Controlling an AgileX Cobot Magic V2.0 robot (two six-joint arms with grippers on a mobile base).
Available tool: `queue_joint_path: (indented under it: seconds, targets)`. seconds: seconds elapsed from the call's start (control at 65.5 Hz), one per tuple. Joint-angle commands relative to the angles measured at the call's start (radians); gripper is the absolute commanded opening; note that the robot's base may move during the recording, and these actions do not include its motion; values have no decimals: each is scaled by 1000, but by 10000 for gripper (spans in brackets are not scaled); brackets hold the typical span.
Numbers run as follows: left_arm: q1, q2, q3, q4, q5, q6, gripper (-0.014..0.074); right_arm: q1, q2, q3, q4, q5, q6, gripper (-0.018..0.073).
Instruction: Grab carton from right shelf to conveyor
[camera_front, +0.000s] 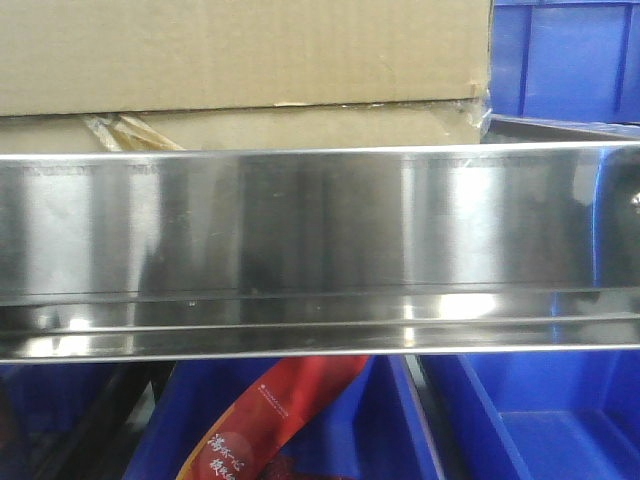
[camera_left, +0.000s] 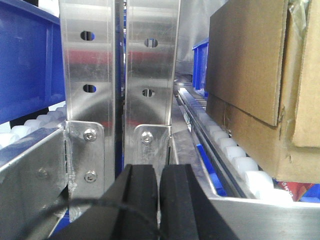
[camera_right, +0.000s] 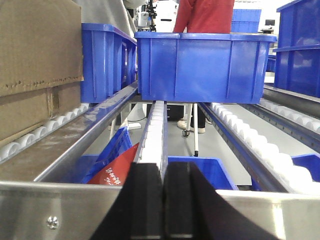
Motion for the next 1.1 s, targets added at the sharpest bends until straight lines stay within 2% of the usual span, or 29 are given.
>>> queue_joint_path:
  seconds: [0.0,0.595,0.702,0.946,1.083]
  targets:
    - [0,-4,-3,-5,-14,3,15,-2,-4,-1,-2,-26,-7,-73]
    - [0,-4,-3,-5,-14,3,15,-2,-4,-1,-2,-31,-7,-73]
    - [0,-4,-3,-5,-17,3,15,-2,-4,-1,-2,-69,-7,-73]
    - [2,-4,-3,-5,-102,3,15,-2,-4,-1,-2,-106,-7,-73]
    - [2,-4,-3,-3,-100,3,15,-2,-4,-1,-1,-128,-7,-73]
